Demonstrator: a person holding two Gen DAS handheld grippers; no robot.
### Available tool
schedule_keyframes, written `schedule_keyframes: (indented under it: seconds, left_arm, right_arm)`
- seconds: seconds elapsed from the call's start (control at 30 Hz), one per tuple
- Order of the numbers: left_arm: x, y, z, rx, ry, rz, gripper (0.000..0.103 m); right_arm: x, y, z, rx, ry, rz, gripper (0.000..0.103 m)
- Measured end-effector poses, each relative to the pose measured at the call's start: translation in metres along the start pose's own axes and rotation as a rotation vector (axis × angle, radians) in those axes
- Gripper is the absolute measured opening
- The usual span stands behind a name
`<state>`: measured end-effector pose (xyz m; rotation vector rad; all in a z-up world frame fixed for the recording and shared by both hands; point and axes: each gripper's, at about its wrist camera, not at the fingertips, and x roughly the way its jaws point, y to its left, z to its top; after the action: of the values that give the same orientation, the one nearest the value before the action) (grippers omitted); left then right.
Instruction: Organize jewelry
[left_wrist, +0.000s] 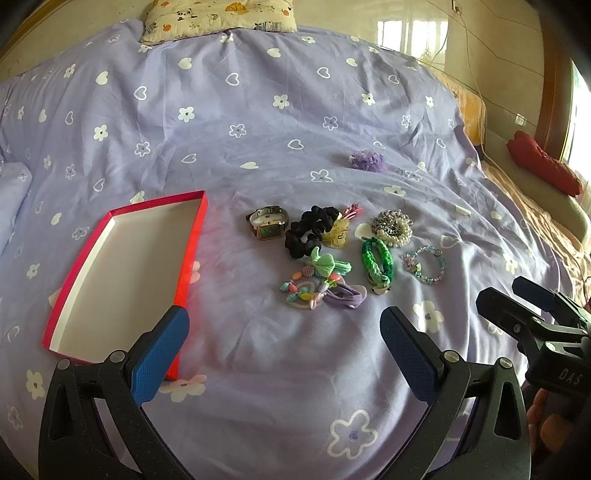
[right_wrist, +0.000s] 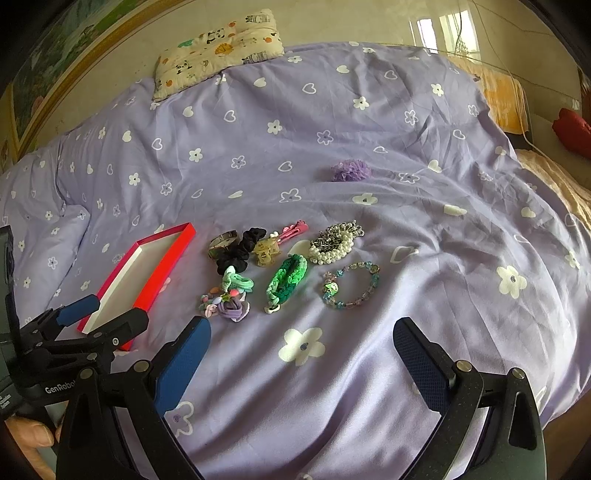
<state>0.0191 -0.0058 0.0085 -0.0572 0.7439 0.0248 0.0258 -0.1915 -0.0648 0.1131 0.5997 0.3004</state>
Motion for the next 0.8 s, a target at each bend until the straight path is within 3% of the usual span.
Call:
schedule_keyframes:
  seconds: [0.47,0.8]
  left_arm:
    - [0.014,-0.003,0.001,0.003,0.027,-0.015,0.103]
    - [0.040,0.004,0.013,-0.038,0.080,-0.076,0.103]
  right_arm:
    - [0.007,-0.009,0.000,0.019,0.020,0.003,0.100]
    - [0.021,-0.022,0.009,0.050,0.046,0.023,0.098]
